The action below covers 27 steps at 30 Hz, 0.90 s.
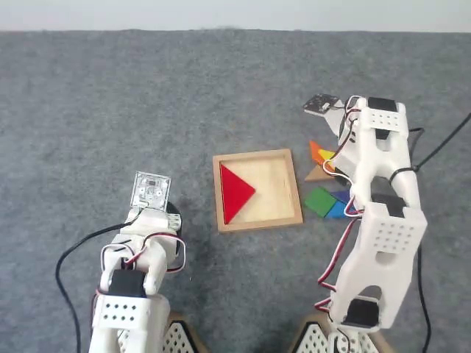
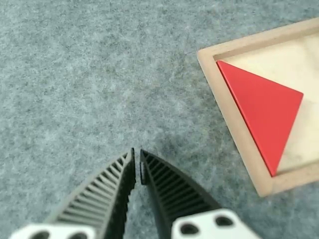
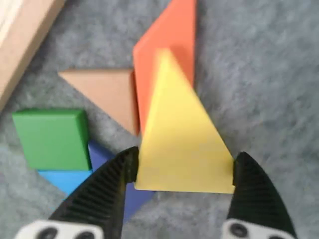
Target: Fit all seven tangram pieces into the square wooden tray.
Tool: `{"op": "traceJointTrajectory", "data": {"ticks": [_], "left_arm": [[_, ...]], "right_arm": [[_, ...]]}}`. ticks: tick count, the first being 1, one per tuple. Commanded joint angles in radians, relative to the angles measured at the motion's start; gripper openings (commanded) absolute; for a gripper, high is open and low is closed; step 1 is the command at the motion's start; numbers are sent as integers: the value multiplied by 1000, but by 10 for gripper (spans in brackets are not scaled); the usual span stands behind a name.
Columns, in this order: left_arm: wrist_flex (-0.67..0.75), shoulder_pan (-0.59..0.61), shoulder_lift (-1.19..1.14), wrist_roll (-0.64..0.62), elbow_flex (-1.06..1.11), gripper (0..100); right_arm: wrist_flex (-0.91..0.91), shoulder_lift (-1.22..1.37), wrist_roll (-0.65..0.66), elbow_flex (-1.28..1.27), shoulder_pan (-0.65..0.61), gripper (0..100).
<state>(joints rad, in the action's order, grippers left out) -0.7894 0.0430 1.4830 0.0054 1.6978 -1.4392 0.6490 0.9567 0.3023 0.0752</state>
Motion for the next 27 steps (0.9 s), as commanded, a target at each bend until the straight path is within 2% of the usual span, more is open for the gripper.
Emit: {"op": "traceJointTrajectory", "data": {"ticks": [1,11,16,20,27], "left_arm": [[-8,5,12,-8,-8,15],[-8,5,12,-8,-8,15],[-8,5,12,-8,-8,15],[-8,5,12,-8,-8,15],[-8,5,12,-8,-8,15]], "right_arm": [[-68,-39,-26,0,-22,191],[-94,-85,-21,0,-45,189],[-96,-87,-21,11,-42,112],[-102,-91,-20,23,-44,102],[-236,-81,-25,158,-42,27]]}}
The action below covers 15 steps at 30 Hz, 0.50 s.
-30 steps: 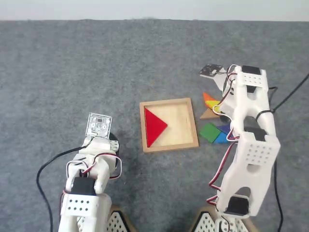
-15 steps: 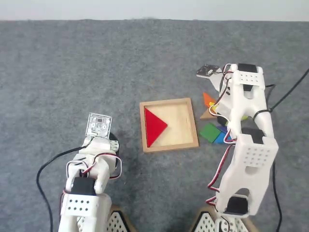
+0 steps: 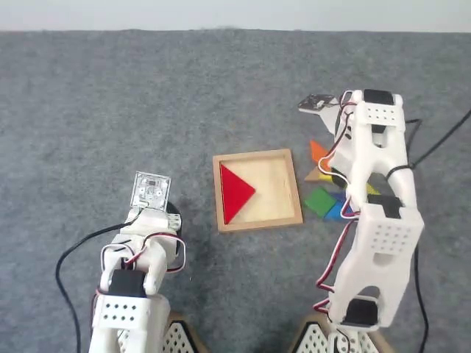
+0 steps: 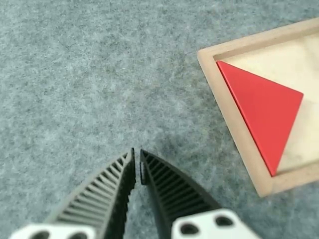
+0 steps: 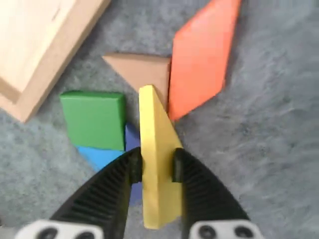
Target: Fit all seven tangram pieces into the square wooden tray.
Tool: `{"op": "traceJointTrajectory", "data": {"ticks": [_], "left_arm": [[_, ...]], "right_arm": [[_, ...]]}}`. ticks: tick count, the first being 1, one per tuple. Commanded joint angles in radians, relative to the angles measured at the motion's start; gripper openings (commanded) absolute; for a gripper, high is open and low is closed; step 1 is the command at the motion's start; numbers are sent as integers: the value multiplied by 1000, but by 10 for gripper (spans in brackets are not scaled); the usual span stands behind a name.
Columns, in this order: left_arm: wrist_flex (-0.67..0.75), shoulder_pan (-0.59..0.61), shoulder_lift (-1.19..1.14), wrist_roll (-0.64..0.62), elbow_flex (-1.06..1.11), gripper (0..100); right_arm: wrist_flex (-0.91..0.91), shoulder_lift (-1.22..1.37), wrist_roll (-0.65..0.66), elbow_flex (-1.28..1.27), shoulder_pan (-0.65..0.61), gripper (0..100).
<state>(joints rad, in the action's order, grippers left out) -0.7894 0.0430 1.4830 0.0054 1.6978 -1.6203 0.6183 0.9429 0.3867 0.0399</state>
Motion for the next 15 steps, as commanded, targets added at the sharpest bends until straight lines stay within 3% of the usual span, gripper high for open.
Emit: {"op": "traceJointTrajectory", "data": {"ticks": [1,7,12,15], "left_arm": [[-8,5,12,-8,-8,15],[-8,5,12,-8,-8,15],[-8,5,12,-8,-8,15],[-8,5,12,-8,-8,15]], "right_arm": [[-62,-48,-12,80,-7,21],[-62,-10,-9,68,15,9],[-42,91,-11,68,68,57],[-7,111,-21,68,90,4]]}}
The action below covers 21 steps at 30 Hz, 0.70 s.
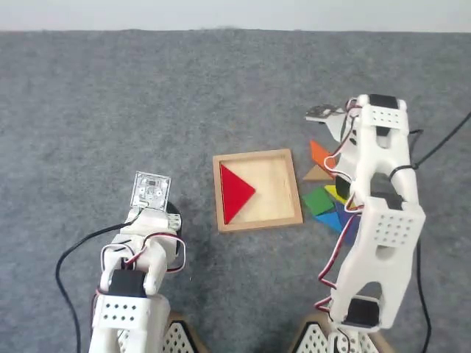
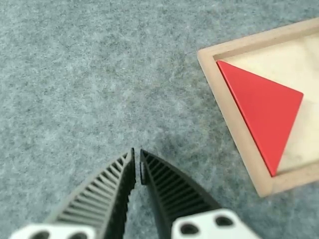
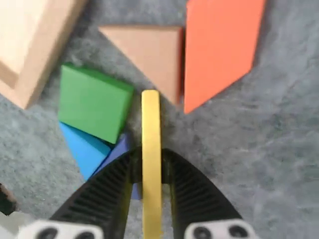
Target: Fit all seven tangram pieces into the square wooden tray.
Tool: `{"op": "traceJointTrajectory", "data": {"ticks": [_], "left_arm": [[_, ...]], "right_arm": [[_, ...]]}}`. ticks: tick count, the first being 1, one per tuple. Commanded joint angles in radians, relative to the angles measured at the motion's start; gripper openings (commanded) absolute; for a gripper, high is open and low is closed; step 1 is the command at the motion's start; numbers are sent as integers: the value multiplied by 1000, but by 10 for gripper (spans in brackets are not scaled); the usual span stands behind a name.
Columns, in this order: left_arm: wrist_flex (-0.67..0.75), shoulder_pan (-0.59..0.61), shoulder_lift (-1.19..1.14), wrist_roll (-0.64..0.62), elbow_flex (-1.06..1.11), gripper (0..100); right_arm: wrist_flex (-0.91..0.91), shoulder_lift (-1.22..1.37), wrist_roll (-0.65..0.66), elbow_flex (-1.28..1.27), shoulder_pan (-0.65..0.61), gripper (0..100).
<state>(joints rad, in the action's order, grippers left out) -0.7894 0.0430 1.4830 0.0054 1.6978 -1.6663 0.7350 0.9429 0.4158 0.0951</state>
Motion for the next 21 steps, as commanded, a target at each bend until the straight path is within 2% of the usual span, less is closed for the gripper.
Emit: {"op": "traceJointTrajectory", "data": {"ticks": [1,5,12,16,21], "left_arm": [[-8,5,12,-8,-8,15],[-8,5,12,-8,-8,15],[-8,5,12,-8,-8,15],[-8,5,12,-8,-8,15],[-8,5,12,-8,-8,15]], "right_arm": [[47,-7,-48,40,38,8],[44,-59,-164,72,33,7],[2,-278,-255,75,-27,7],[1,-374,-331,75,-127,7],[58,-450,-425,77,-312,7]]}}
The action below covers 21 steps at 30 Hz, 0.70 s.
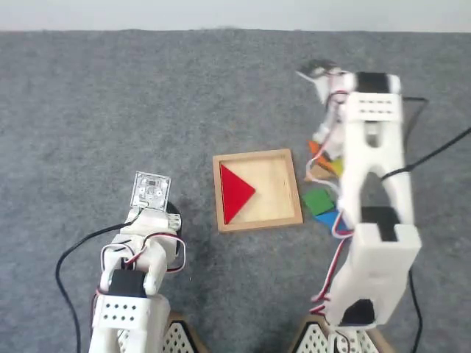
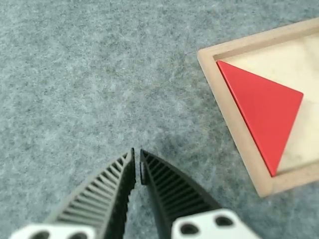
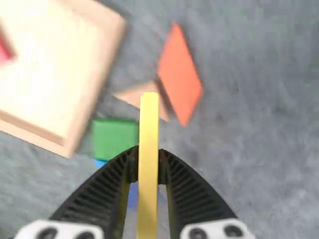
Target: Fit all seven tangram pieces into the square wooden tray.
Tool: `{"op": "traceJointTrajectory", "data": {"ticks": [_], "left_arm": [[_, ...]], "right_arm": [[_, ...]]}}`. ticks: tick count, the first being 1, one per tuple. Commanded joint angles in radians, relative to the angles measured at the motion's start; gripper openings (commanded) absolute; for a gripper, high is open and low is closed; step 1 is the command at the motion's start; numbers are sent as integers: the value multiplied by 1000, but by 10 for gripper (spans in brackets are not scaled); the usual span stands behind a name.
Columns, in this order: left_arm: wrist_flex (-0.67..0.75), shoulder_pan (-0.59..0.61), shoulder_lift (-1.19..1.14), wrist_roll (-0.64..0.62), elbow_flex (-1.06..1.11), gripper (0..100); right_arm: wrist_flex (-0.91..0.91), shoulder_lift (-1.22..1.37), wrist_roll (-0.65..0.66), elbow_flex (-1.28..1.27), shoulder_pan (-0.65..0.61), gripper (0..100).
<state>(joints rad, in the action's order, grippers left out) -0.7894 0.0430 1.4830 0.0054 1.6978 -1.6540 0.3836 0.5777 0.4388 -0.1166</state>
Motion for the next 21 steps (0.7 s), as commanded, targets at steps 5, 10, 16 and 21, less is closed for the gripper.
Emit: {"op": "traceJointTrajectory", "data": {"ticks": [5,10,16,21], "left_arm": [[-8,5,12,-8,-8,15],[-8,5,12,-8,-8,15],[-8,5,12,-8,-8,15],[-8,5,12,-8,-8,15]], "right_arm": [[176,-105,-94,21,-251,7],[386,-139,-74,-183,-317,8],[671,-331,-64,-563,-317,8],[743,-371,95,-646,-320,8]]}}
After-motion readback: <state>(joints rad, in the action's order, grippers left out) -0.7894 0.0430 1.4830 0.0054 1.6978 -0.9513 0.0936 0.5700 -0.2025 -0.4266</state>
